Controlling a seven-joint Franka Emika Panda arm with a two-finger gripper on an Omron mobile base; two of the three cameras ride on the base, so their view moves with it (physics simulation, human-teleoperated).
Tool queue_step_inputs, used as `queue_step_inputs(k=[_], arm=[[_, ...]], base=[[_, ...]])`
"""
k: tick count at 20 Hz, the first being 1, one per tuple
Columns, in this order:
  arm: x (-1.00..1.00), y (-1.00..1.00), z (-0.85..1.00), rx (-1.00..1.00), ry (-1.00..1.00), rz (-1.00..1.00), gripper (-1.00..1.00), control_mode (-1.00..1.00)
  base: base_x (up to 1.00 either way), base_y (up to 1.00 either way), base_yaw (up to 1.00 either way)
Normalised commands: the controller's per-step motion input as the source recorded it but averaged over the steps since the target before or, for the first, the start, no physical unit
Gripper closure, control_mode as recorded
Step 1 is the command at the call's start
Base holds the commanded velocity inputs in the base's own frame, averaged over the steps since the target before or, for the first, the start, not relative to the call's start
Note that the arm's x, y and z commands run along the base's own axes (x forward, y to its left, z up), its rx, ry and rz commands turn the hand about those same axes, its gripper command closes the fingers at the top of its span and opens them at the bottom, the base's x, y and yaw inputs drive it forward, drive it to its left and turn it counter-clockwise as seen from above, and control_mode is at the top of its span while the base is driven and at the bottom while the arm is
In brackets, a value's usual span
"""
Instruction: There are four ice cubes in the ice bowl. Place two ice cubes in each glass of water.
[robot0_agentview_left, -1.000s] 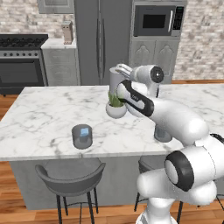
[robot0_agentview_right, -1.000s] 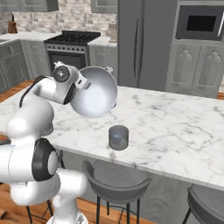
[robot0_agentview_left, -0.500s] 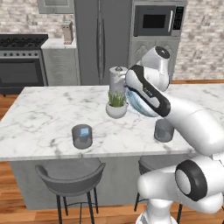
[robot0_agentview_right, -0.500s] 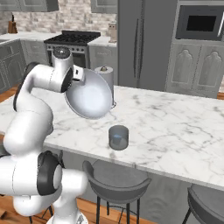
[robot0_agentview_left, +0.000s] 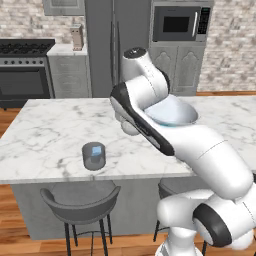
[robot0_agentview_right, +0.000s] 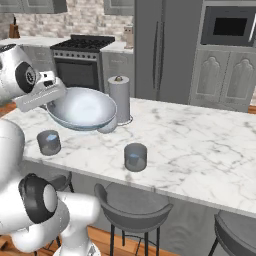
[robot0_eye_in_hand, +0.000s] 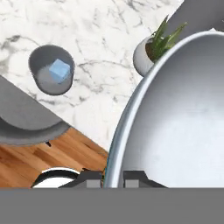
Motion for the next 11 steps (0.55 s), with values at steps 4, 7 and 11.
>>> queue_step_inputs(k=[4, 7, 11], arm=[[-0.94, 0.28, -0.41, -0.46, 0.12, 0.07, 1.00, -1.00], [-0.12, 0.23, -0.79, -0.26, 0.31, 0.00, 1.00, -1.00], [0.00, 0.18, -0.45, -0.11, 0.19, 0.00, 1.00, -1.00]], base=[[0.00, 0.00, 0.00], [0.00, 0.00, 0.00], [0.00, 0.00, 0.00]])
